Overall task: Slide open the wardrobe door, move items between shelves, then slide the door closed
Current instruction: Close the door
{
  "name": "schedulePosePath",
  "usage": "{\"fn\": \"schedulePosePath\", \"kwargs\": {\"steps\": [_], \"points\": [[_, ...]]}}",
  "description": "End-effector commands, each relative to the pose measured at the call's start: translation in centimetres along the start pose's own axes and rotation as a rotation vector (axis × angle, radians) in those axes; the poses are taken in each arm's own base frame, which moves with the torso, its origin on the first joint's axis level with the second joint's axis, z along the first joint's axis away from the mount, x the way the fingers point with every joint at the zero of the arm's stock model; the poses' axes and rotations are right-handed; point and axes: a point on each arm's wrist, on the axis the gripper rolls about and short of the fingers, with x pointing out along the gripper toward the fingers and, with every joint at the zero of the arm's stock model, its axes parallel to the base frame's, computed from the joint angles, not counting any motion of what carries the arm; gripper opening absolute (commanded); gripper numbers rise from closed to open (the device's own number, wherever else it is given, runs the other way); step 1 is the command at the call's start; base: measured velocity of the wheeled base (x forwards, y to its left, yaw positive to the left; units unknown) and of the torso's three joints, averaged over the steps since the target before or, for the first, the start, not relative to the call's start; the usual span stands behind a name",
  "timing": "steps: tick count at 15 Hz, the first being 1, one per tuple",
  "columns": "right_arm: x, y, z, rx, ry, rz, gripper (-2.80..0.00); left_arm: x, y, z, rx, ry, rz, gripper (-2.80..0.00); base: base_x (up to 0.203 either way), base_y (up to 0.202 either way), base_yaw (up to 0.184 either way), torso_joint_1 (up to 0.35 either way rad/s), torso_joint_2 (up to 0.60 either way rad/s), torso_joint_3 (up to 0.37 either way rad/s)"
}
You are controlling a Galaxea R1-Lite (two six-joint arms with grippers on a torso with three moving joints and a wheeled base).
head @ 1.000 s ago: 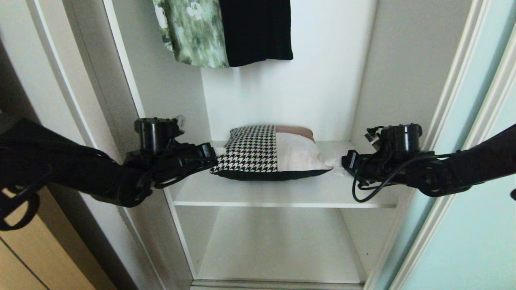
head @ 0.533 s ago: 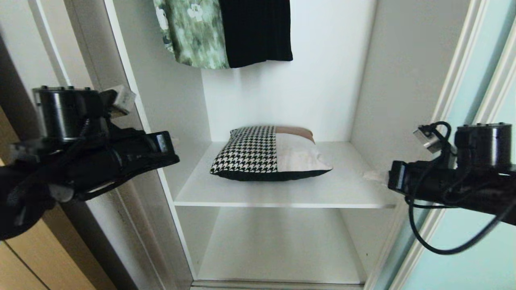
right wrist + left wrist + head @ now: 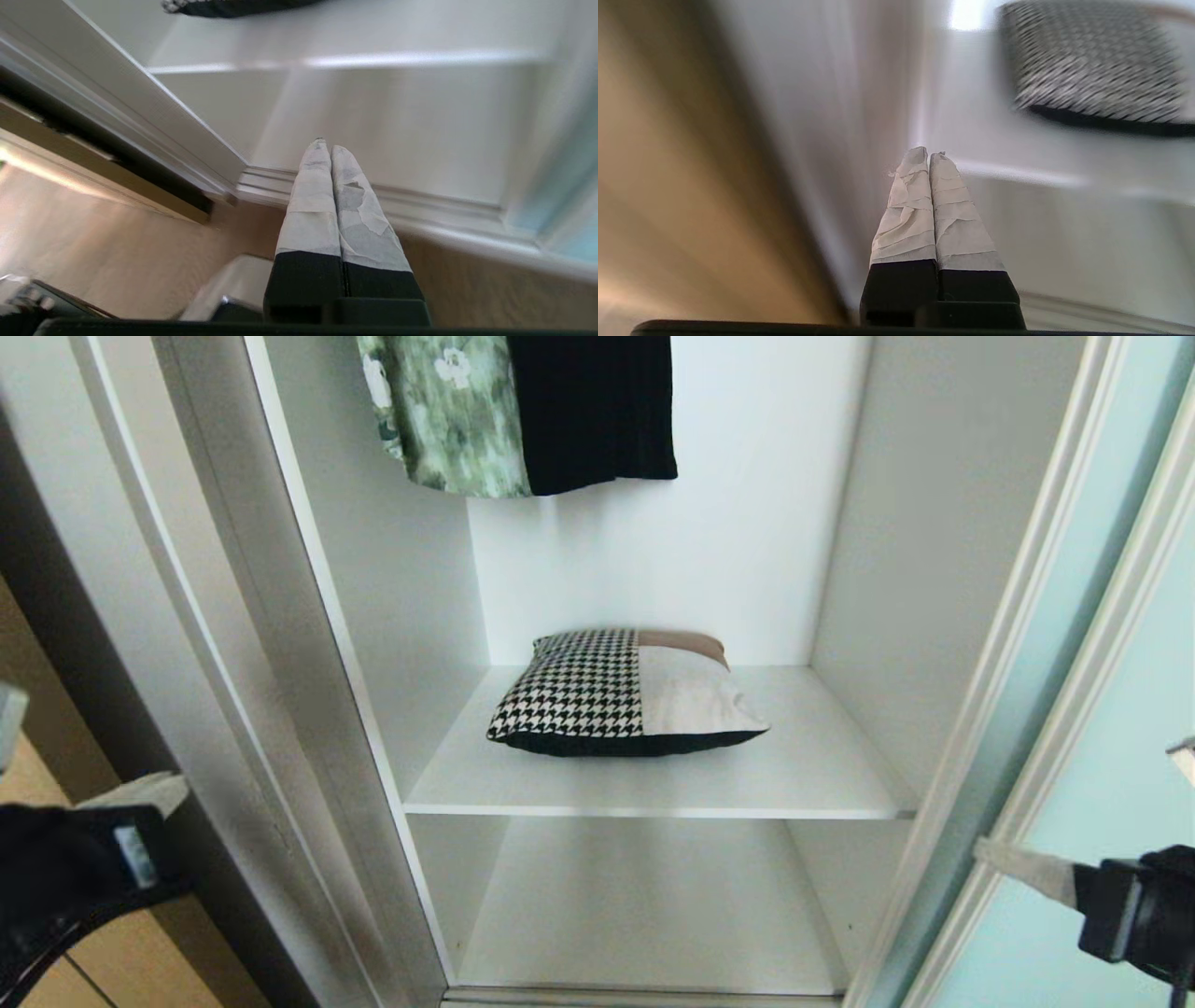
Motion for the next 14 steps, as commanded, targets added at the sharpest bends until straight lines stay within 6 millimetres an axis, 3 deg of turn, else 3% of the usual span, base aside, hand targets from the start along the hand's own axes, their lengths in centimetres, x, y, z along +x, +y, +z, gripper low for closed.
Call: {"fn": "schedulePosePath", "kwargs": {"steps": [1, 8, 10, 14], "points": [[-4.5, 0.3, -1.8, -0.018, -0.091, 0.011, -2.80, -3.9, 1.9, -1.9, -0.033, -0.072, 0.038, -2.80, 0.000, 0.000, 0.000, 0.000, 0.00, 0.000], [-12.4, -0.1, -7.9, -0.028, -0.137, 0.006, -2.80, -10.2, 4.4, -5.4, -0.065, -0.085, 0.150, -2.80, 0.000, 0.000, 0.000, 0.000, 0.00, 0.000], [-12.8, -0.5, -9.1, -0.012, -0.103, -0.013, -2.80, -10.7, 4.5, -5.4, -0.073, -0.105, 0.189, -2.80, 0.000, 0.000, 0.000, 0.000, 0.00, 0.000], [-12.8, -0.6, -9.1, -0.011, -0.115, -0.049, -2.80, -11.6, 4.6, -7.9, -0.073, -0.134, 0.194, -2.80, 0.000, 0.000, 0.000, 0.000, 0.00, 0.000]]}}
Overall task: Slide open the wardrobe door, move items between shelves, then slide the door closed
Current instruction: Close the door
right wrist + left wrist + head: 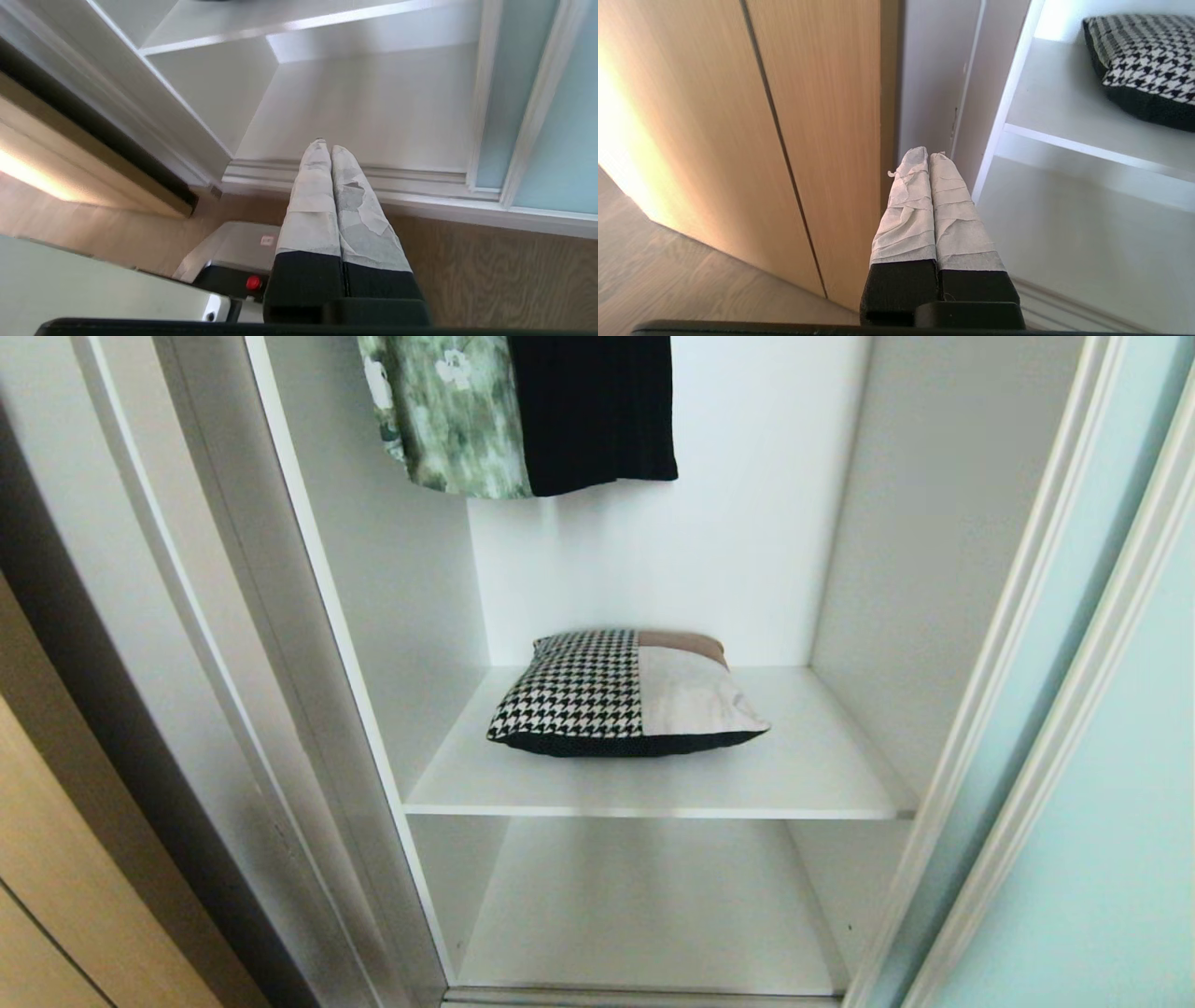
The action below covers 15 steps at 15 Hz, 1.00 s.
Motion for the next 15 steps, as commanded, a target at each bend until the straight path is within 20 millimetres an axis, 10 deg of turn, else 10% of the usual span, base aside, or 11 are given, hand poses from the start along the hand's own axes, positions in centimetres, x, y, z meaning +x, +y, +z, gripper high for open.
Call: {"fn": "schedulePosePath", "kwargs": {"steps": [1, 11, 15], "points": [[0.0, -0.2, -0.6, 0.002, 0.004, -0.008, -2.80, -0.7, 0.3, -1.9, -0.005, -0.025, 0.023, -2.80, 0.000, 0.000, 0.000, 0.000, 0.00, 0.000], [1.3, -1.2, -2.4, 0.002, 0.009, -0.013, -2.80, -2.1, 0.8, -6.4, -0.022, -0.059, -0.158, -2.80, 0.000, 0.000, 0.000, 0.000, 0.00, 0.000], [1.8, -1.5, -2.9, -0.008, -0.048, 0.004, -2.80, -2.1, 0.5, -6.6, 0.252, -0.075, -0.272, -2.80, 0.000, 0.000, 0.000, 0.000, 0.00, 0.000]]}}
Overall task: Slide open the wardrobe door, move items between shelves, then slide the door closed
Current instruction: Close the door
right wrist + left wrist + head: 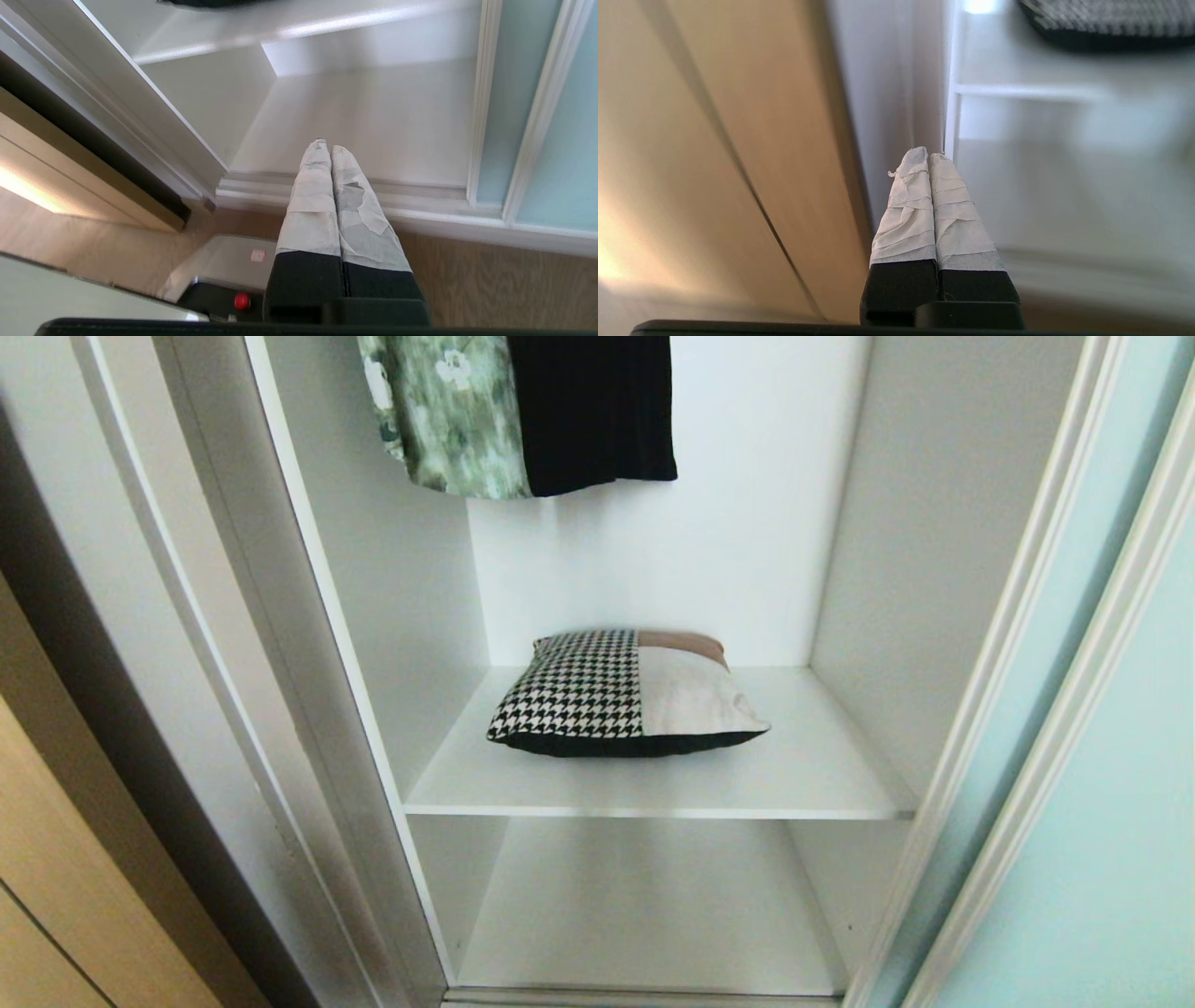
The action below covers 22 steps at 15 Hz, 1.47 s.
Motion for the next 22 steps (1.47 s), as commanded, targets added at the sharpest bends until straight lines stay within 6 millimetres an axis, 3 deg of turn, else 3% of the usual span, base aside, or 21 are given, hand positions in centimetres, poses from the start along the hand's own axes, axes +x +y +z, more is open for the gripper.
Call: {"fn": "schedulePosePath", "kwargs": {"steps": [1, 3, 6, 11, 16, 22], "points": [[0.2, -0.2, -0.4, 0.004, 0.007, 0.001, -2.80, 0.0, -0.1, -0.2, 0.086, -0.008, -0.036, -2.80, 0.000, 0.000, 0.000, 0.000, 0.00, 0.000], [0.3, -0.3, -0.6, 0.005, 0.015, -0.002, -2.80, 0.2, -0.3, -0.3, 0.109, -0.044, -0.097, -2.80, 0.000, 0.000, 0.000, 0.000, 0.00, 0.000], [0.3, -0.3, -0.7, 0.008, 0.015, -0.002, -2.80, 0.4, -0.3, -0.8, -0.139, -0.017, -0.064, -2.80, 0.000, 0.000, 0.000, 0.000, 0.00, 0.000], [0.2, -0.1, -0.3, 0.006, 0.003, -0.001, -2.80, 0.4, -0.3, -0.8, -0.140, -0.023, -0.062, -2.80, 0.000, 0.000, 0.000, 0.000, 0.00, 0.000], [-0.7, 0.6, 2.1, 0.003, -0.113, -0.104, -2.80, 0.4, -0.3, -0.8, -0.140, -0.023, -0.061, -2.80, 0.000, 0.000, 0.000, 0.000, 0.00, 0.000], [-3.2, 2.3, 6.9, -0.003, -0.197, -0.232, -2.80, 0.4, -0.3, -0.8, -0.140, -0.023, -0.062, -2.80, 0.000, 0.000, 0.000, 0.000, 0.00, 0.000]]}}
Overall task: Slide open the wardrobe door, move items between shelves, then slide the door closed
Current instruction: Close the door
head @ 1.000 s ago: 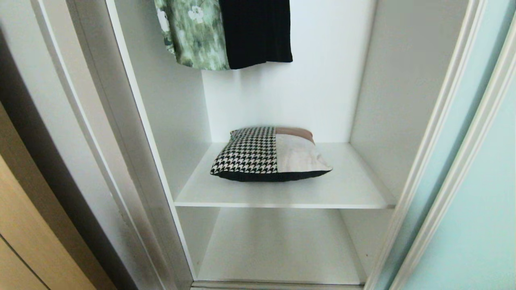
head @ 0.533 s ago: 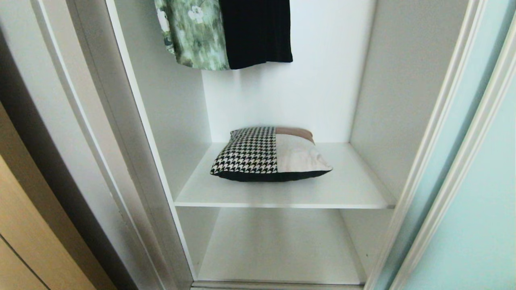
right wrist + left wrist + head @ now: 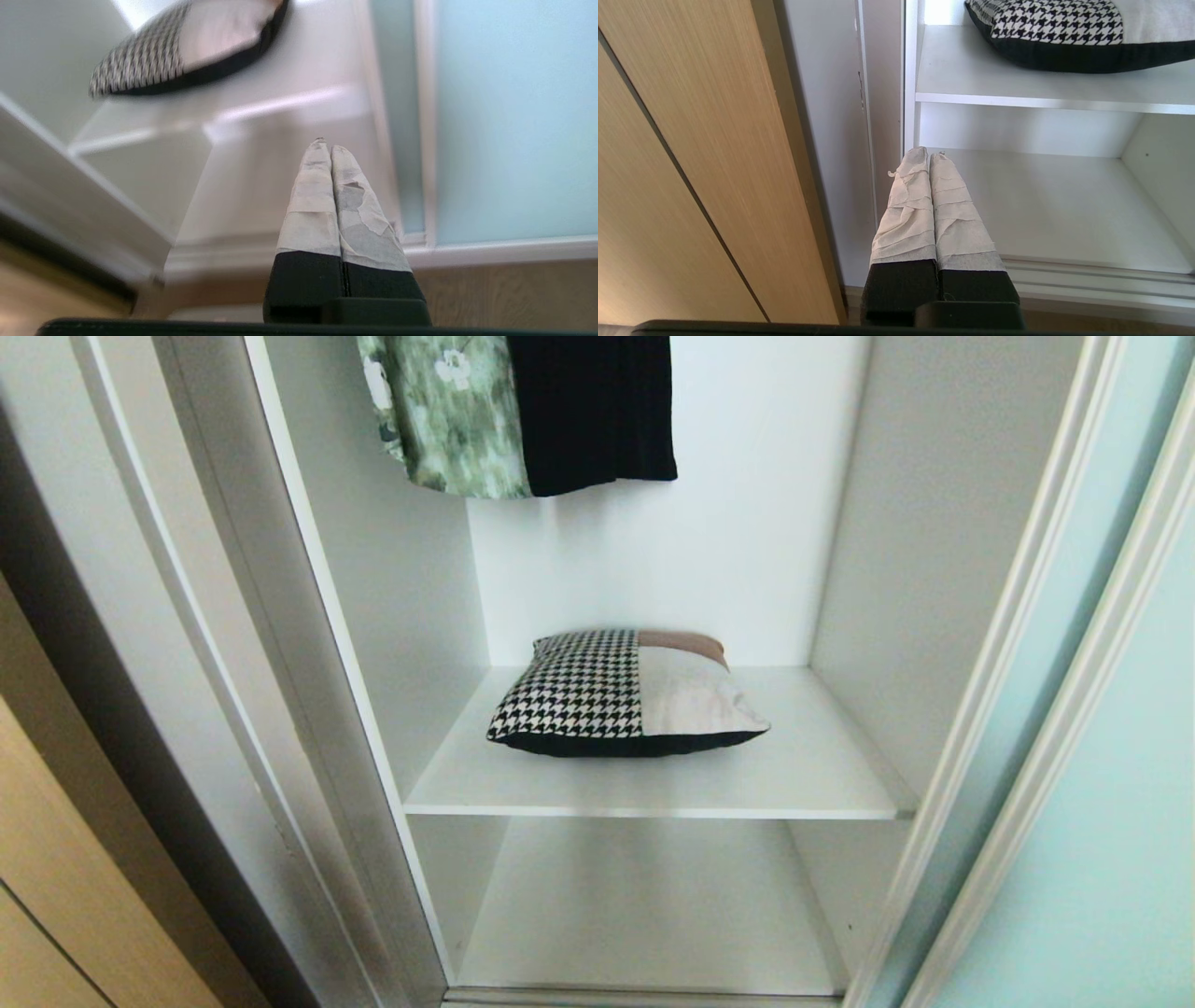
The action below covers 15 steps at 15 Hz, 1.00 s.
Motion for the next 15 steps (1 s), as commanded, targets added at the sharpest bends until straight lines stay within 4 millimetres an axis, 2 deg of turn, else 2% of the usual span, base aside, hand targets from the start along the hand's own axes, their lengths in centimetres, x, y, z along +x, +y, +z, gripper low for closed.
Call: {"fn": "schedulePosePath", "kwargs": {"steps": [1, 6, 9, 12, 15], "points": [[-0.6, 0.7, 2.4, 0.008, -0.054, -0.012, -2.80, 0.0, 0.0, 0.0, 0.000, 0.001, 0.001, -2.80, 0.000, 0.000, 0.000, 0.000, 0.00, 0.000], [-2.7, 2.0, 7.2, 0.010, -0.157, -0.091, -2.80, 0.0, 0.0, 0.0, 0.000, 0.002, 0.000, -2.80, 0.000, 0.000, 0.000, 0.000, 0.00, 0.000], [-3.8, 3.8, 10.1, -0.001, -0.159, -0.108, -2.80, 0.0, 0.0, 0.0, 0.000, 0.001, 0.000, -2.80, 0.000, 0.000, 0.000, 0.000, 0.00, 0.000], [-2.6, 5.5, 11.8, -0.068, -0.128, -0.117, -2.80, 0.0, 0.0, 0.0, 0.000, 0.001, 0.000, -2.80, 0.000, 0.000, 0.000, 0.000, 0.00, 0.000], [0.5, 6.0, 13.4, -0.139, -0.084, -0.135, -2.80, 0.0, 0.0, 0.0, 0.000, 0.001, 0.001, -2.80, 0.000, 0.000, 0.000, 0.000, 0.00, 0.000]]}}
